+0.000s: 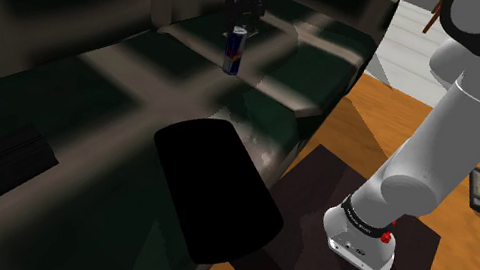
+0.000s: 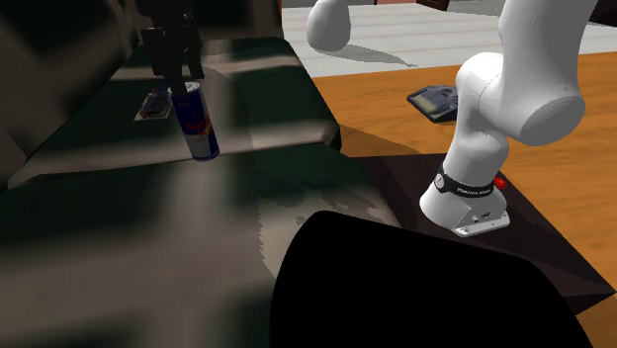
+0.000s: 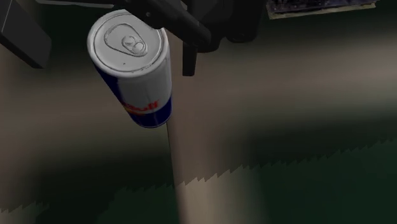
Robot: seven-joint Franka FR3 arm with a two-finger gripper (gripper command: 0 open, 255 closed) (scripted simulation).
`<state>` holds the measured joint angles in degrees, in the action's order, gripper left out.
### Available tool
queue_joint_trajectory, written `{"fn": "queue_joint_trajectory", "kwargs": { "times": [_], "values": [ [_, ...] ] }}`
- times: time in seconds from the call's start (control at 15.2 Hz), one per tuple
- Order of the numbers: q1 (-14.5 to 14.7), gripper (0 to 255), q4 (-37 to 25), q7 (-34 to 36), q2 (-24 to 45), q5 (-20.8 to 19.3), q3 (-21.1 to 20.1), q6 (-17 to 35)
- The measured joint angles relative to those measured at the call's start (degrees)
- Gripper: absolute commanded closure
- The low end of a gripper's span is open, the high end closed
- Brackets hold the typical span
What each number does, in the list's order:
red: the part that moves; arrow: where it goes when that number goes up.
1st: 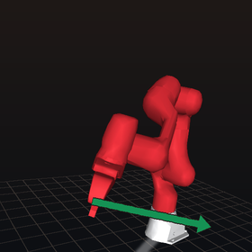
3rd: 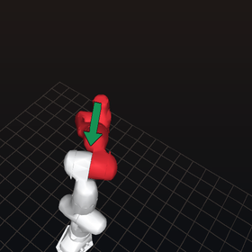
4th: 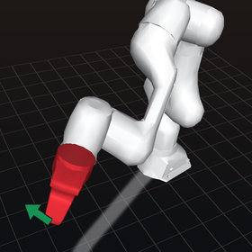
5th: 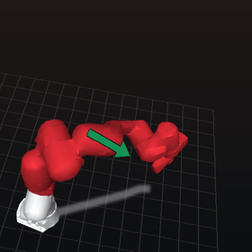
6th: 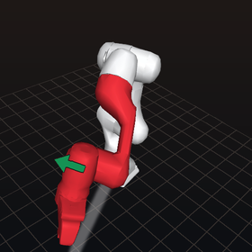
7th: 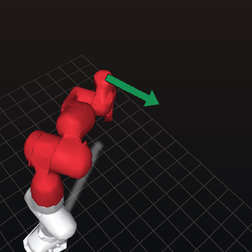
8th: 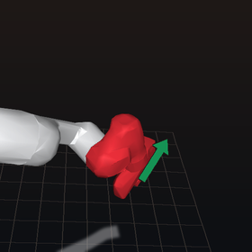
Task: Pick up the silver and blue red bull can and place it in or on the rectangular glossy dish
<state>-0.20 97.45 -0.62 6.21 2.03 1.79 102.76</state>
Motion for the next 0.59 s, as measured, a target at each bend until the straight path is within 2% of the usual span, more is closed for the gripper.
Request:
{"fn": "queue_joint_trajectory", "kwargs": {
  "times": [0.26,0.59],
  "values": [
    [0.1,0,2.6,0.1,0.3,0.0,-0.1,2.8],
    [0.1,0,3.1,0.0,0.4,0.1,-0.1,3.4]
  ]
}}
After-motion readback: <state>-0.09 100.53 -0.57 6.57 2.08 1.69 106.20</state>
